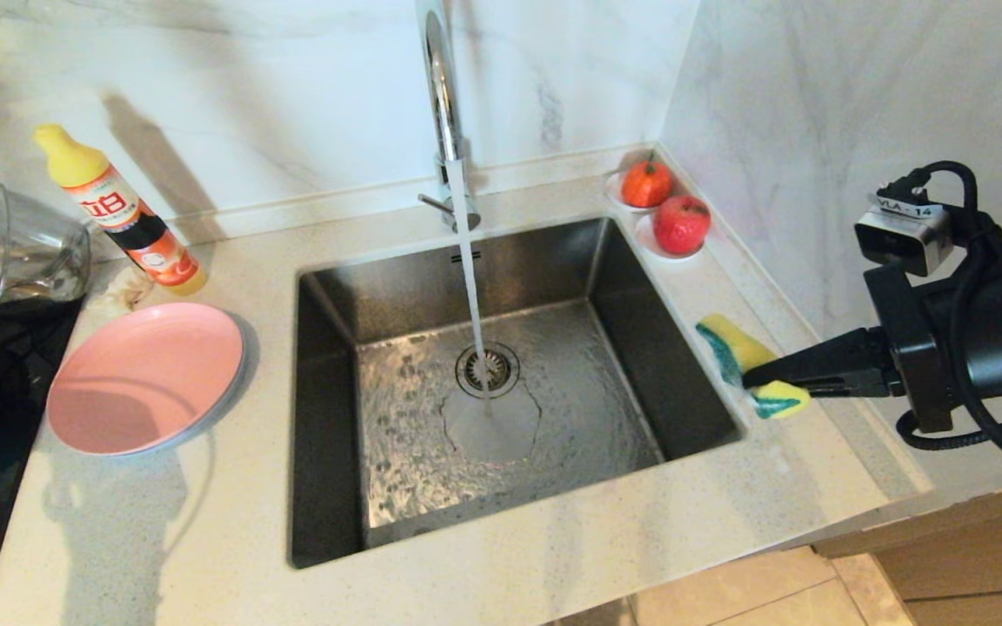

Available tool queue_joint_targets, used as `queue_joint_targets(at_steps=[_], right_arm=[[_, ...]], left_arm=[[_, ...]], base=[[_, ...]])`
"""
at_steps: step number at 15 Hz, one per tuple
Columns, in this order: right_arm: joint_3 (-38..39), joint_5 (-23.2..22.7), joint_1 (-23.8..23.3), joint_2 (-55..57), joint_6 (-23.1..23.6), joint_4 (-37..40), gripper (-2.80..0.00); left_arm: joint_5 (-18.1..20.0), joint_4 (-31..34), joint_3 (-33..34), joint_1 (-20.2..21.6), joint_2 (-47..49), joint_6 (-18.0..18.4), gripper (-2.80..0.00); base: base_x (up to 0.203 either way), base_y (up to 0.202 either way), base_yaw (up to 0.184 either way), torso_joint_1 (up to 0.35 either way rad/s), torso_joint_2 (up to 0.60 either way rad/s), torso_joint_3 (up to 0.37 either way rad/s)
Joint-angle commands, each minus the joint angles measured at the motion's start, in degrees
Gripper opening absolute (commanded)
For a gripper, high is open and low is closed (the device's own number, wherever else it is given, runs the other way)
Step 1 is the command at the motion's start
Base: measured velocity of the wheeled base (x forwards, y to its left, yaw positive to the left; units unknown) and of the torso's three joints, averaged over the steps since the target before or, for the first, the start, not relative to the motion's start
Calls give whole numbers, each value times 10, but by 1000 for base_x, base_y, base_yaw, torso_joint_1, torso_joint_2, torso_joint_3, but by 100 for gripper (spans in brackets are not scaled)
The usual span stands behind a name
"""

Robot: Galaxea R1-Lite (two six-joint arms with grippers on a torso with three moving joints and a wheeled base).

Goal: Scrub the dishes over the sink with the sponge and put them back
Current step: Place the bowl on the table, then wash the plate

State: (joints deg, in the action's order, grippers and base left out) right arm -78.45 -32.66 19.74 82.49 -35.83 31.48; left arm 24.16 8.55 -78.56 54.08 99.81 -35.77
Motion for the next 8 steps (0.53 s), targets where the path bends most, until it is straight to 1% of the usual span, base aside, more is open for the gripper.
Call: queue_joint_targets(at_steps=[1, 2, 3, 5, 7, 8], right_arm=[[0, -2, 0, -7, -2, 2, -280], [0, -2, 0, -8, -2, 3, -280], [1, -2, 0, -8, -3, 3, -280], [1, -2, 0, -12, -3, 4, -280], [0, -2, 0, -16, -3, 4, -280], [0, -2, 0, -16, -3, 4, -280]], left_arm=[[47, 3, 9, 0, -70, 1, -280], [59, 10, 14, -2, -93, 5, -280], [64, 29, 14, -6, -112, 15, -280], [69, 95, 14, -17, -138, 74, -280], [68, 127, 24, -24, -148, 118, -280], [68, 137, 34, -25, -148, 147, -280]], base=[[0, 0, 0, 0, 0, 0], [0, 0, 0, 0, 0, 0], [0, 0, 0, 0, 0, 0], [0, 0, 0, 0, 0, 0], [0, 0, 0, 0, 0, 0], [0, 0, 0, 0, 0, 0]])
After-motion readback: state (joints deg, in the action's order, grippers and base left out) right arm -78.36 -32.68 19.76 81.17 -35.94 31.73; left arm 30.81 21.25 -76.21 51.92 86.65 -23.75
